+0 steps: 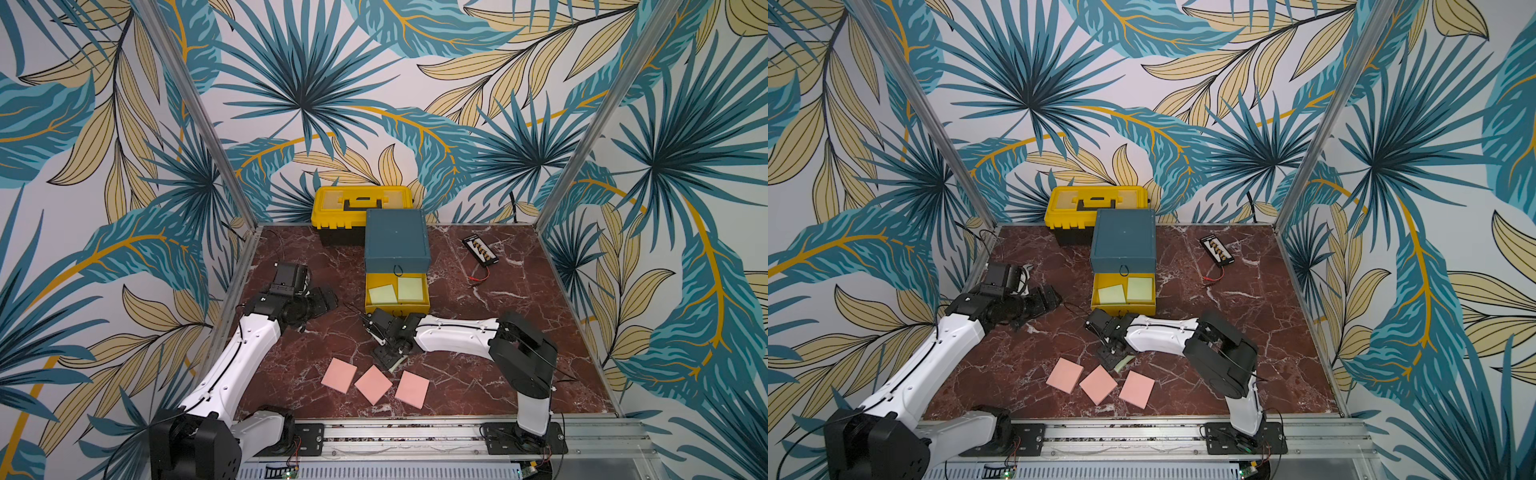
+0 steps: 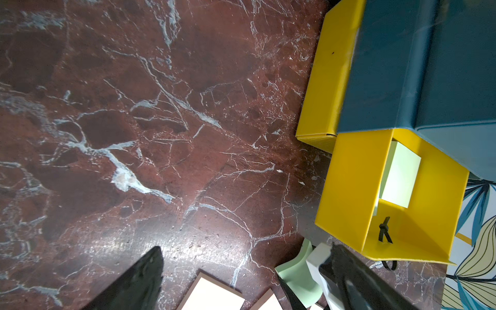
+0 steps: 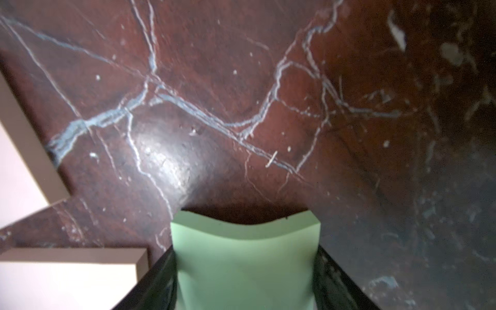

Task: Please put the sticky notes in the drawer by color
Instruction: Pick up the sticky notes from the center of the board, then place the sticky notes in the drawer.

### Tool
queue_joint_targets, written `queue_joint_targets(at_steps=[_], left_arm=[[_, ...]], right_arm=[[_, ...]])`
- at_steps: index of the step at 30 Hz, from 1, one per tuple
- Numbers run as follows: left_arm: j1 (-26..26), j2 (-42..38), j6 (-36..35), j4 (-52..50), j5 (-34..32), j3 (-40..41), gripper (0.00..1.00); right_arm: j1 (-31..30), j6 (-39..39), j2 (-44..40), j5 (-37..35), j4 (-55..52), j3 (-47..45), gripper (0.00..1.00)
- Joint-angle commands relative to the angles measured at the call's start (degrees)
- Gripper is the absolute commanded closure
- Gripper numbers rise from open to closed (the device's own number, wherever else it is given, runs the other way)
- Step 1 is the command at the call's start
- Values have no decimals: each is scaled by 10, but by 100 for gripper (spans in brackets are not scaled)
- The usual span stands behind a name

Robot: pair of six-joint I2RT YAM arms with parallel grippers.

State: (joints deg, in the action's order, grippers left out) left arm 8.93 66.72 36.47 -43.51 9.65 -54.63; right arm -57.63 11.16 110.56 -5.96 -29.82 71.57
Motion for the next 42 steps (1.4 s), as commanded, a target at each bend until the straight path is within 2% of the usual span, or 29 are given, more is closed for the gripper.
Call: queue_joint_targets(at_steps=[1, 19, 28, 36, 42], left_arm=[[-4, 5, 1, 9, 1, 5, 1], [-4, 14, 2, 28, 12, 6, 1], [-4, 15, 3, 32, 14, 4, 1], [-4, 23, 7, 45, 20, 9, 1], [-4, 24, 6, 45, 18, 6, 1]], right_arm=[[-1, 7, -22, -1, -76, -4, 29], [-2, 26, -142, -7, -161, 66, 27], [-3, 18, -171, -78, -181, 141, 24], [8, 13, -171, -210, -108, 149, 20], [48, 33, -151, -204, -52, 154, 19]])
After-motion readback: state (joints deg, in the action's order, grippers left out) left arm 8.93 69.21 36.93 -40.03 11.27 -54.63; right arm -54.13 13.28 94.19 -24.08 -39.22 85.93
